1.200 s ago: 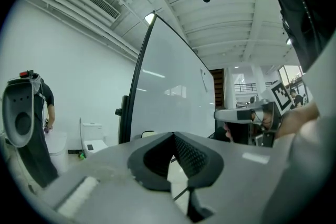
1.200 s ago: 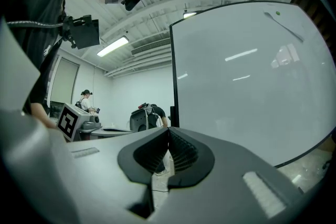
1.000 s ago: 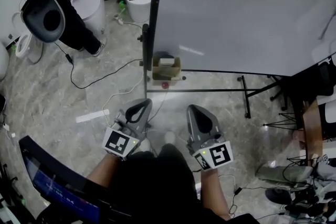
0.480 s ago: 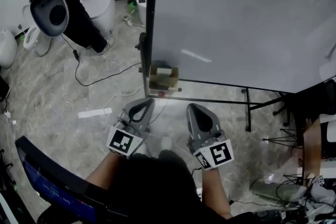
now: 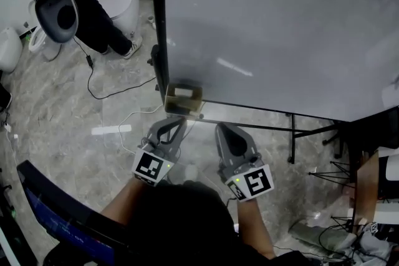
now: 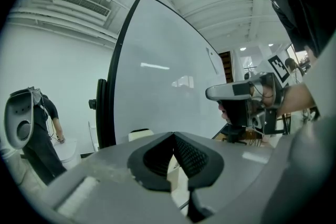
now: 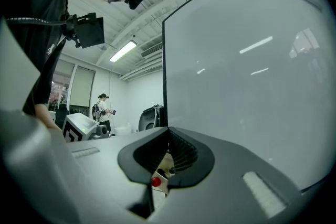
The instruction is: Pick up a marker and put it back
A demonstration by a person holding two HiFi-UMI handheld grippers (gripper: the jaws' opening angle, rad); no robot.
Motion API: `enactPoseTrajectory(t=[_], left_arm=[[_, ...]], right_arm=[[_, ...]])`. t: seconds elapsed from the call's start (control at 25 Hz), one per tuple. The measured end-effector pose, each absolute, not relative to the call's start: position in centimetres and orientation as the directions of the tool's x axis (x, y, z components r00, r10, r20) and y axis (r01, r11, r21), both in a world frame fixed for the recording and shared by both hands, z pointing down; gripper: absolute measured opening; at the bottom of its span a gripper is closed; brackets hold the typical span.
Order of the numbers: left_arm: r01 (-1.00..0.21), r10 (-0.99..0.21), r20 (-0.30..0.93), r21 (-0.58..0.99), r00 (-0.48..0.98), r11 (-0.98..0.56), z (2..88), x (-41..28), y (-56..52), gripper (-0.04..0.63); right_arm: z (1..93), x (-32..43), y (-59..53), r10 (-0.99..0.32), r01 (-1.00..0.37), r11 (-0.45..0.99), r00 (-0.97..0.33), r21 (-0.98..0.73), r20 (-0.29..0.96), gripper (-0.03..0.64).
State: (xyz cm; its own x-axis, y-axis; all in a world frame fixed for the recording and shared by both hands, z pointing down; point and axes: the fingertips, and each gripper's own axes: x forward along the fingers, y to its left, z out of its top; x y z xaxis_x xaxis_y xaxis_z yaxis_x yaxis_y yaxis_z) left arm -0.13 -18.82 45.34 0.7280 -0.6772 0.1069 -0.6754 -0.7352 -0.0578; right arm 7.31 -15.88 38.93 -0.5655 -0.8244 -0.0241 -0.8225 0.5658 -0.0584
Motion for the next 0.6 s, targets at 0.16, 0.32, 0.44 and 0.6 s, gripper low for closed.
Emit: enactPoseTrajectory(t=[0.16, 0.32, 0.44, 0.6], left_arm=[[-0.666, -0.677, 0.146, -0.119, 0.722, -0.736, 47.4, 1.3, -19.8, 0.04], [-0.667, -0.679, 0.177, -0.131, 0.712, -0.733, 48.5, 2.2, -20.1, 0.055], [-0.662, -0.677, 0.193, -0.145, 0.71, -0.735, 48.8, 2.6, -20.0, 0.069], [-0.643, -0.669, 0.218, -0.185, 0.711, -0.743, 49.2, 2.9, -20.0, 0.098]], right_arm=[[39.5, 8.3, -16.7, -0.81, -0.808, 0.586, -0.586, -0.064, -0.019, 0.009], [39.6, 9.1, -17.4, -0.804, -0.801, 0.595, -0.595, -0.065, -0.022, 0.009], [39.5, 9.4, -17.7, -0.801, -0.799, 0.598, -0.598, -0.065, -0.019, 0.009], [39.6, 9.5, -17.7, -0.801, -0.799, 0.598, -0.599, -0.065, -0.016, 0.009]])
